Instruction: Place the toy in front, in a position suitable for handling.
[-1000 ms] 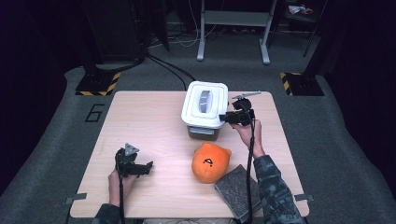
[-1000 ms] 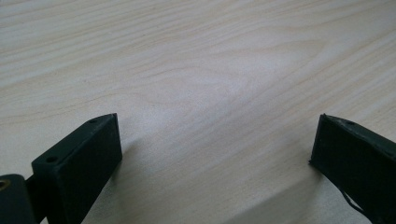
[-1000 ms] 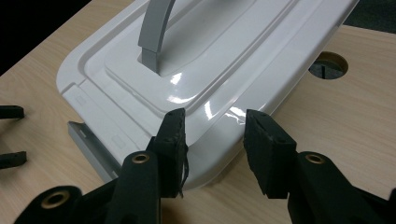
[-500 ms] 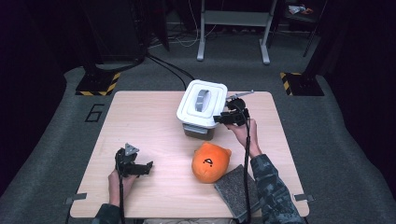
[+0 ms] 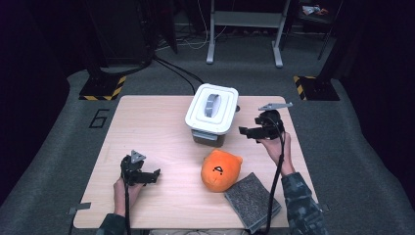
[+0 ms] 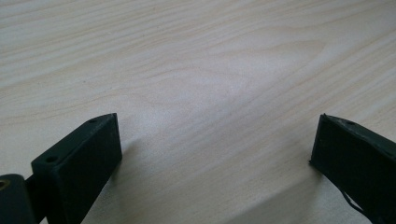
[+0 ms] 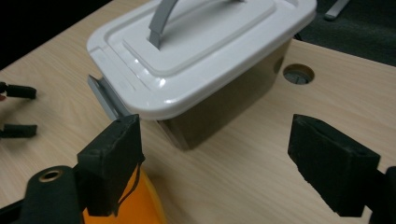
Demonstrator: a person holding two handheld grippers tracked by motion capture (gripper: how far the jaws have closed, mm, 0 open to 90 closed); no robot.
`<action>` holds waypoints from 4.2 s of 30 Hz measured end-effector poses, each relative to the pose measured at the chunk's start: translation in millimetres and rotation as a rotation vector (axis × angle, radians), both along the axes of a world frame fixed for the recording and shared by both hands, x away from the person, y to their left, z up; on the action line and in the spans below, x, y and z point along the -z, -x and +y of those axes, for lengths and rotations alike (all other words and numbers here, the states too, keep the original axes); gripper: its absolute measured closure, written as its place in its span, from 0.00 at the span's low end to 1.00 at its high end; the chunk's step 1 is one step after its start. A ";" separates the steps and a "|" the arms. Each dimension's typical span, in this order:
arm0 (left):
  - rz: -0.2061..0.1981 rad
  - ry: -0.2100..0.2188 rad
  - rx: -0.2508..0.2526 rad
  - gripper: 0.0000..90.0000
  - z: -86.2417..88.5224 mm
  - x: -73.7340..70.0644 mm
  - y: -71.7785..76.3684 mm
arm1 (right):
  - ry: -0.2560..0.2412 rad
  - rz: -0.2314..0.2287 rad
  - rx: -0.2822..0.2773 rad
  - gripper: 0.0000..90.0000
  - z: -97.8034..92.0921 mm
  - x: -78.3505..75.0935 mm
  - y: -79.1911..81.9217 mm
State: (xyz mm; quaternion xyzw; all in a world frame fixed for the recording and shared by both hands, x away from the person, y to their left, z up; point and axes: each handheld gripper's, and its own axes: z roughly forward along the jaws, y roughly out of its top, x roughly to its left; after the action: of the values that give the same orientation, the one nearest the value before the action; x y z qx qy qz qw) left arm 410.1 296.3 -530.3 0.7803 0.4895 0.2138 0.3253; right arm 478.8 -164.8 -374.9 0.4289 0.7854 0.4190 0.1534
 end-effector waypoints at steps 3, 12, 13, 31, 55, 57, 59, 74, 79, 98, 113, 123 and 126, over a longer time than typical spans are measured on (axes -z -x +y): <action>-0.003 0.005 0.000 0.01 -0.3 0.3 -0.4 | 0.030 -0.010 0.024 0.16 -14.4 10.7 13.0; -0.014 0.011 -0.025 0.01 -1.6 1.1 -1.6 | 0.050 -0.003 0.136 0.13 -67.0 60.4 44.9; -0.009 0.012 -0.025 0.01 -1.4 0.8 -1.9 | 0.058 0.001 0.145 0.12 -73.3 68.0 47.7; -0.055 0.074 0.055 0.05 -19.8 -63.3 -38.1 | 0.155 0.036 0.257 0.06 -112.1 153.5 68.0; -0.112 0.085 0.207 0.19 -151.5 -144.5 -131.0 | 0.157 0.039 0.267 0.04 -111.8 154.1 65.7; -0.115 0.089 0.206 0.22 -158.5 -145.3 -137.2 | 0.157 0.039 0.267 0.04 -111.8 154.1 65.7; -0.105 0.092 0.206 0.25 -164.6 -146.0 -142.5 | 0.157 0.039 0.268 0.04 -111.7 154.1 65.7; -0.101 0.030 0.197 0.63 -198.7 -137.6 -156.3 | 0.155 0.044 0.271 0.04 -111.2 153.9 65.7; -0.096 0.030 0.188 0.65 -192.7 -137.6 -159.2 | 0.155 0.044 0.270 0.04 -111.3 153.9 65.7; -0.082 0.029 0.199 0.68 -166.6 -138.7 -161.1 | 0.155 0.043 0.270 0.04 -111.1 154.0 65.6; -0.068 0.007 0.234 0.70 -146.6 -140.4 -165.4 | 0.154 0.042 0.274 0.04 -110.9 154.0 65.5; -0.072 0.006 0.241 0.70 -132.5 -140.0 -169.2 | 0.153 0.044 0.276 0.04 -110.7 153.9 65.6; -0.066 -0.001 0.240 0.71 -127.0 -140.6 -170.6 | 0.154 0.043 0.276 0.04 -110.7 153.9 65.6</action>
State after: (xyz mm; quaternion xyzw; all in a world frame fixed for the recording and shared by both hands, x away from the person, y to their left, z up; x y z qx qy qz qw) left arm 580.6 169.2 -389.7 0.8260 0.3815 0.1990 0.3641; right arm 413.2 -275.5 -528.8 0.5288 0.7519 0.3232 0.2250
